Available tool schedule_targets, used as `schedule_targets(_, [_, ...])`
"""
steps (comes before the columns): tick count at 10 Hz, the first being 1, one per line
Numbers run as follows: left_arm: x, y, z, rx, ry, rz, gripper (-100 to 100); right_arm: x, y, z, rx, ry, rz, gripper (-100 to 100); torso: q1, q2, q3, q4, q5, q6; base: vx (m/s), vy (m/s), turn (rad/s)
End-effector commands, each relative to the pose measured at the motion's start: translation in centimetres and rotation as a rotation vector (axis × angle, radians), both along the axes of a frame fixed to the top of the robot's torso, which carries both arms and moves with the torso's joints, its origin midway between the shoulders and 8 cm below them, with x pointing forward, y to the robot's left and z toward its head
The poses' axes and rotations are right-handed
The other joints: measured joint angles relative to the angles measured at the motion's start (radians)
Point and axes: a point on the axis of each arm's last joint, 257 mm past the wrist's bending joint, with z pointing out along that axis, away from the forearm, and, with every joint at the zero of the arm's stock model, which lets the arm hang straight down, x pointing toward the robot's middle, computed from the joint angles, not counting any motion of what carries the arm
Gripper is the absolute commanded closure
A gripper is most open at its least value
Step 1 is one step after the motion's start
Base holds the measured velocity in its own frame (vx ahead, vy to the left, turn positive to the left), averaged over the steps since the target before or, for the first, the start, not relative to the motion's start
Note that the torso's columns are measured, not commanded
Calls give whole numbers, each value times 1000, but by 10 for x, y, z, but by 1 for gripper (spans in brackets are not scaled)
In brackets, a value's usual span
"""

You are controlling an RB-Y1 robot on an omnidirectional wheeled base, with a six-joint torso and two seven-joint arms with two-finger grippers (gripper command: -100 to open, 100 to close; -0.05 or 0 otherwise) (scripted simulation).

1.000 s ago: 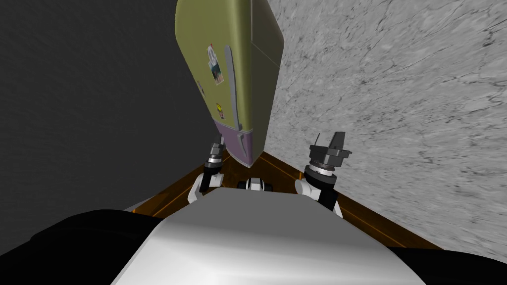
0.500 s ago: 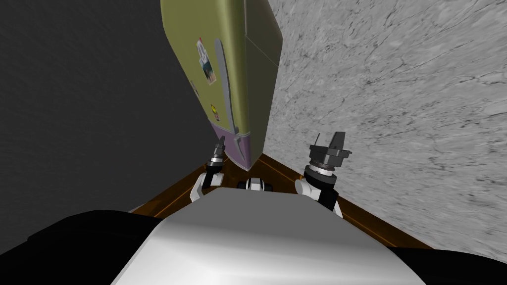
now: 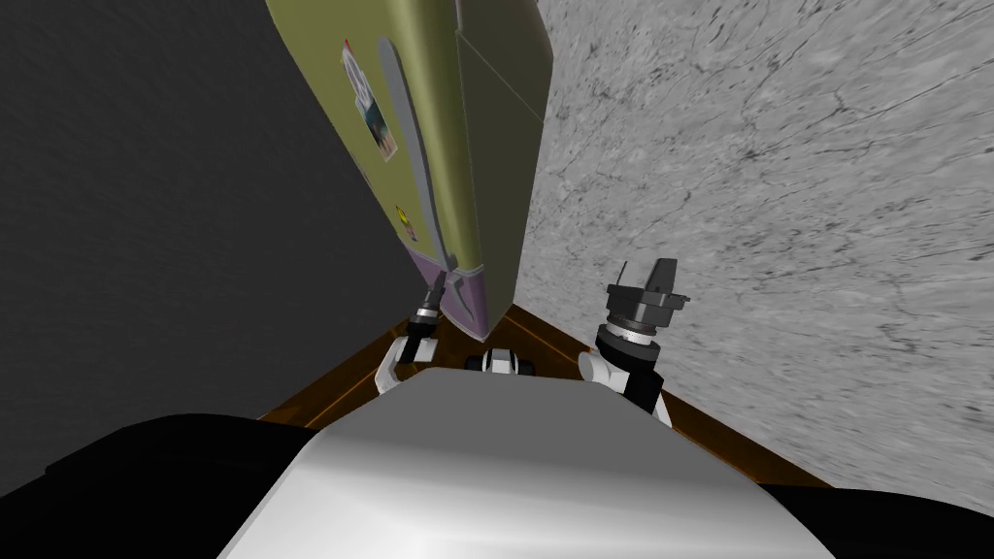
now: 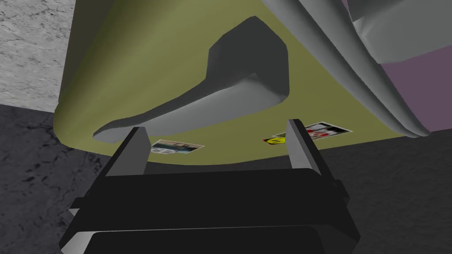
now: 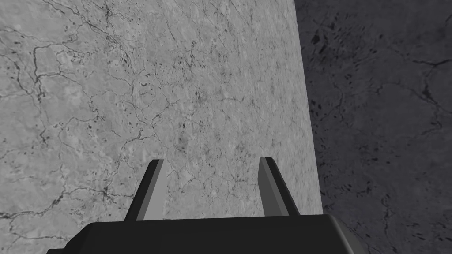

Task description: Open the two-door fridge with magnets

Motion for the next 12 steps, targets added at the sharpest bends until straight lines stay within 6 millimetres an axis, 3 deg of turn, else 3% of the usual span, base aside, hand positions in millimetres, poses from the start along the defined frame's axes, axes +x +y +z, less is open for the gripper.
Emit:
schedule_targets(1, [10, 11, -23, 56, 58, 28, -100, 0, 0, 0, 0, 0, 0, 0, 1, -1, 0, 0, 0, 0, 136, -49, -21])
schedule_targets(6, [8, 8, -6, 45, 45, 29, -100, 0, 0, 0, 0, 0, 0, 0, 0, -4, -2, -1, 0, 0, 62, -9, -17])
schedule_targets(7, [9, 7, -13, 45, 46, 26, 100, 0, 0, 0, 0, 0, 0, 0, 0, -2, -1, -1, 0, 0, -44, 11, 36])
schedule_targets(10, [5, 1, -14, 48, 48, 1, 100, 0, 0, 0, 0, 0, 0, 0, -3, 1, 1, 2, -2, 0, -62, 40, -15])
schedule_targets(12, [2, -5, -11, 51, 43, -25, 100, 0, 0, 0, -1, 0, 0, 0, 11, 6, 3, 5, 0, -1, -151, 281, -112])
